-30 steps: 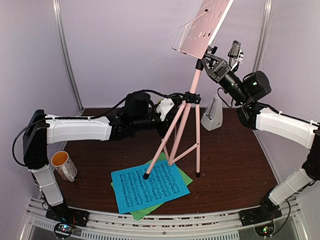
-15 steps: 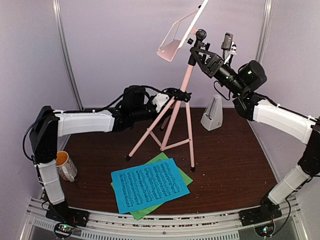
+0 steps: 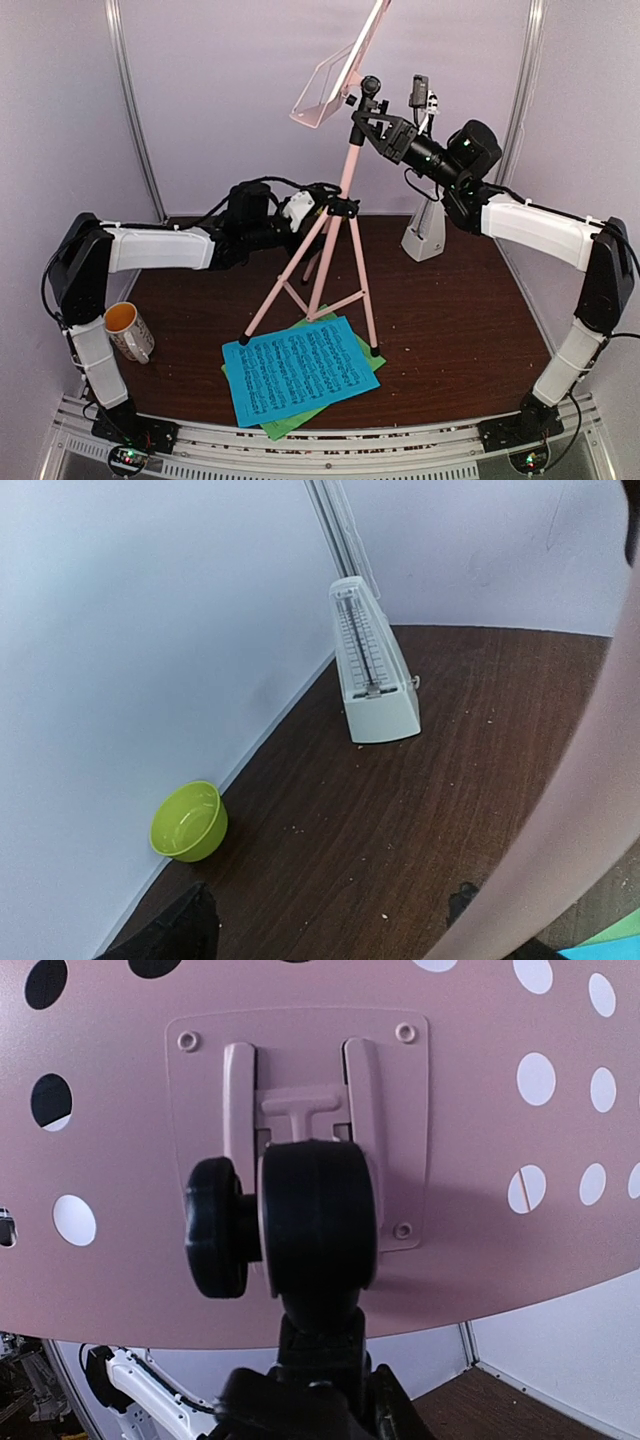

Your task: Set up the instrument practice props

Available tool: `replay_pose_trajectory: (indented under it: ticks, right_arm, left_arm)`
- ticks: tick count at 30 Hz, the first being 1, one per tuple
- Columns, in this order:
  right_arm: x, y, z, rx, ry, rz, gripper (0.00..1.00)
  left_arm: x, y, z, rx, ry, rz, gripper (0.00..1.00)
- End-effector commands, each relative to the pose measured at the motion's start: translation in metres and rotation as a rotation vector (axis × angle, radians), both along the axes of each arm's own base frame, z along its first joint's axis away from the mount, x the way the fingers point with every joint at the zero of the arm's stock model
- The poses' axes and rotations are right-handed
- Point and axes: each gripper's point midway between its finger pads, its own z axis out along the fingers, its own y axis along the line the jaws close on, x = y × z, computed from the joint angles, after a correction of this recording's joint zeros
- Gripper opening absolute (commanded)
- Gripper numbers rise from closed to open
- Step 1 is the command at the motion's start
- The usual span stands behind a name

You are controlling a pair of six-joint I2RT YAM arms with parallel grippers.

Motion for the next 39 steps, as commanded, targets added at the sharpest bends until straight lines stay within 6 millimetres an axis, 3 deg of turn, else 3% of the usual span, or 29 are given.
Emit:
replay_pose_trajectory:
  ticks: [1,7,15,20,26,32,39]
  right_arm:
    - [-0.058,-0.034,0.095,0.186,-0.27,-0.016,0.0]
    - [-0.055,-0.04,0.092,0.155,-0.325,-0.132,0.0]
    - [-0.061,-0.035,0.093,0.154,-0.353,-0.114,0.0]
    - [-0.066,-0.028,0.091,0.107,-0.402,-0.096,0.0]
    - [-0.056,-0.023,0.093,0.088,-0.452,-0.145,0.0]
    - [-0.054,-0.018,0.101,0.109,-0.522,-0.142,0.0]
    - [-0.039,-0.006,0.097,0.113,-0.566,-0.144,0.0]
  left_arm:
    - [0.009,0.024,0.053,-0.15,-0.128,0.042,0.82]
    - [-0.007,0.039,0.065,-0.209,-0.206,-0.052,0.83]
    - [-0.054,0.028,0.08,-0.253,-0.231,-0.322,0.81]
    - [-0.043,0.047,0.088,-0.33,-0.18,-0.286,0.8]
    - [-0.03,0.07,0.092,-0.361,-0.169,-0.198,0.79]
    - [-0.032,0.081,0.095,-0.342,-0.196,-0.147,0.79]
    - [-0.036,0.079,0.094,-0.326,-0.162,-0.174,0.77]
